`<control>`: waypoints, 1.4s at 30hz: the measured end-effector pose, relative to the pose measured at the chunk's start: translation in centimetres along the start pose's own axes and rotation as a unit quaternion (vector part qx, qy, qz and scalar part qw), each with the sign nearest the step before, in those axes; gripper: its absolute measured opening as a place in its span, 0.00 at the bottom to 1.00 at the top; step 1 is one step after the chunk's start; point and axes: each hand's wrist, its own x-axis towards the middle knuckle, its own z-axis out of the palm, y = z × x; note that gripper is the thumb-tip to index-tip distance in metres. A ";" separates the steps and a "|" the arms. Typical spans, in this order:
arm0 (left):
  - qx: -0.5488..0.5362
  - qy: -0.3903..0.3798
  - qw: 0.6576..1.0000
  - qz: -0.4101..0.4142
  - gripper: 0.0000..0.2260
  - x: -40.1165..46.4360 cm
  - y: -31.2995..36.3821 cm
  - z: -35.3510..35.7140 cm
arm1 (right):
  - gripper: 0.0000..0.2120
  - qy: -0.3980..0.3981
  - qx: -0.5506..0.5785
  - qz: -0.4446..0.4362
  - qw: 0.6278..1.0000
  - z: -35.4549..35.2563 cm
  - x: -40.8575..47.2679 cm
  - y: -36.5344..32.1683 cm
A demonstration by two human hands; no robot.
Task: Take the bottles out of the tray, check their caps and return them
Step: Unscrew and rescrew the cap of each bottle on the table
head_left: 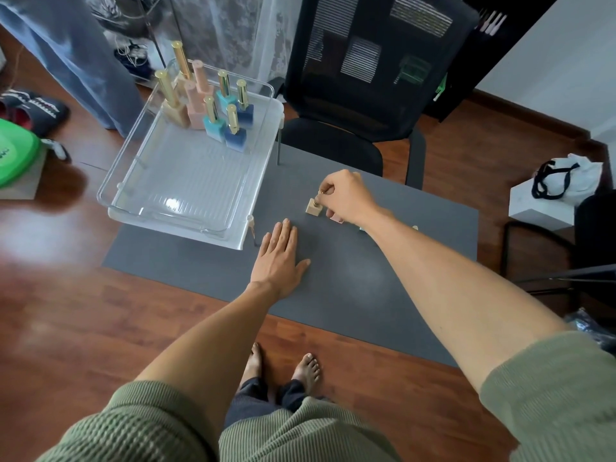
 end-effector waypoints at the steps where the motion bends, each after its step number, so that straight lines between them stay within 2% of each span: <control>1: 0.000 0.000 1.000 -0.001 0.35 0.0 0.0 0.0 | 0.07 0.005 0.002 0.000 1.000 0.0 0.0 0.1; 5: -0.002 -0.001 1.000 -0.002 0.35 0.0 0.1 -0.1 | 0.15 0.052 0.051 -0.005 0.997 0.0 -0.9 0.3; 10: -0.004 -0.001 1.000 -0.008 0.35 -0.1 0.3 -0.1 | 0.06 0.205 0.158 -0.015 0.966 2.6 -5.6 2.1; 12: -0.005 0.003 1.000 -0.009 0.35 -0.1 0.4 -0.1 | 0.04 0.225 0.206 0.010 0.952 4.4 -7.8 3.2; 15: -0.005 0.006 1.000 -0.011 0.35 -0.2 0.5 -0.1 | 0.03 0.188 0.252 0.077 0.946 6.5 -9.6 5.0; 20: -0.010 0.013 1.000 -0.011 0.35 -0.2 0.5 0.0 | 0.25 0.129 0.267 0.132 0.946 7.0 -7.8 6.0; 23: -0.012 0.020 1.000 -0.012 0.35 -0.2 0.5 0.2 | 0.30 0.105 0.274 0.141 0.946 6.6 -5.8 6.2; 26: -0.017 0.022 1.000 -0.014 0.35 -0.2 0.5 0.3 | 0.27 0.107 0.253 0.148 0.950 6.4 -4.3 6.4; 33: -0.017 0.020 1.000 -0.015 0.34 -0.3 0.5 0.4 | 0.09 0.146 0.230 0.136 0.953 6.8 -3.2 6.5; 39: -0.016 0.015 1.000 -0.014 0.34 -0.2 0.4 0.2 | 0.11 0.146 0.253 0.126 0.948 6.7 -4.4 6.0; 42: -0.019 0.001 1.000 -0.013 0.35 -0.1 0.5 -0.4 | 0.07 0.142 0.247 0.109 0.952 6.4 -5.9 5.9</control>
